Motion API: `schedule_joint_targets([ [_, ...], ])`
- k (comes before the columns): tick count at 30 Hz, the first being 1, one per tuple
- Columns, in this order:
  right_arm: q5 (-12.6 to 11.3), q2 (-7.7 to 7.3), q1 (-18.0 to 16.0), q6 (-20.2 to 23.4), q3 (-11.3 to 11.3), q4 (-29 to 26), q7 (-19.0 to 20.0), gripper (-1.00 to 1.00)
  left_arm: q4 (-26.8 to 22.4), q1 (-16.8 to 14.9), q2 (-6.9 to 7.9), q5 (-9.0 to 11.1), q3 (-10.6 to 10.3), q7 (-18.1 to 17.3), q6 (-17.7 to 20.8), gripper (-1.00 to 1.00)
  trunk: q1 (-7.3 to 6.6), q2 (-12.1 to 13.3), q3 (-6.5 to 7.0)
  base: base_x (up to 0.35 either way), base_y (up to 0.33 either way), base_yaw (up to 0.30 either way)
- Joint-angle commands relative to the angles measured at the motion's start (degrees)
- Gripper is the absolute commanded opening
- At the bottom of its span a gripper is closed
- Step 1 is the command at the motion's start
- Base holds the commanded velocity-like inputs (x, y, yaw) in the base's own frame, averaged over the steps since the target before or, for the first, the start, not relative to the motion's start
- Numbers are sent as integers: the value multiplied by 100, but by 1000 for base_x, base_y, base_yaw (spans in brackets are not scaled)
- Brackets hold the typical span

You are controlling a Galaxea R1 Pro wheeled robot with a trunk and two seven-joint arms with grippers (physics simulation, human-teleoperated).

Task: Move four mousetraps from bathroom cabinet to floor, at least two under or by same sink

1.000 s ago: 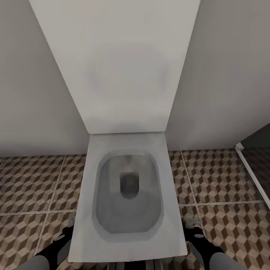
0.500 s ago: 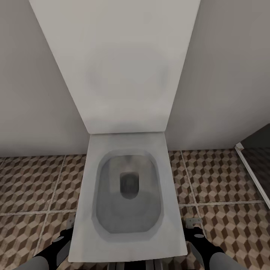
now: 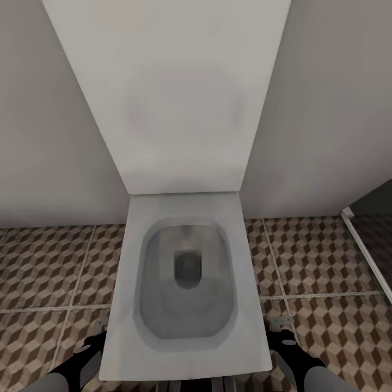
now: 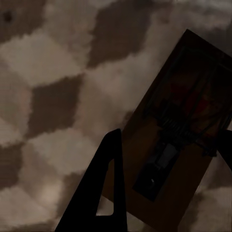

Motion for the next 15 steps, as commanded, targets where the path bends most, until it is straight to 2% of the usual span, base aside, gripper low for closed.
schedule_joint_targets([
  [1, 59, 2, -3, -11, -43, 5, -8, 100, 129, -1, 13, 54, -5, 34, -23, -100, 0, -1, -3, 0, 0, 0],
  [15, 59, 2, -3, -11, -46, 5, -8, 100, 173, -1, 97, 58, -2, 33, -37, -100, 0, -1, -3, 0, 0, 0],
])
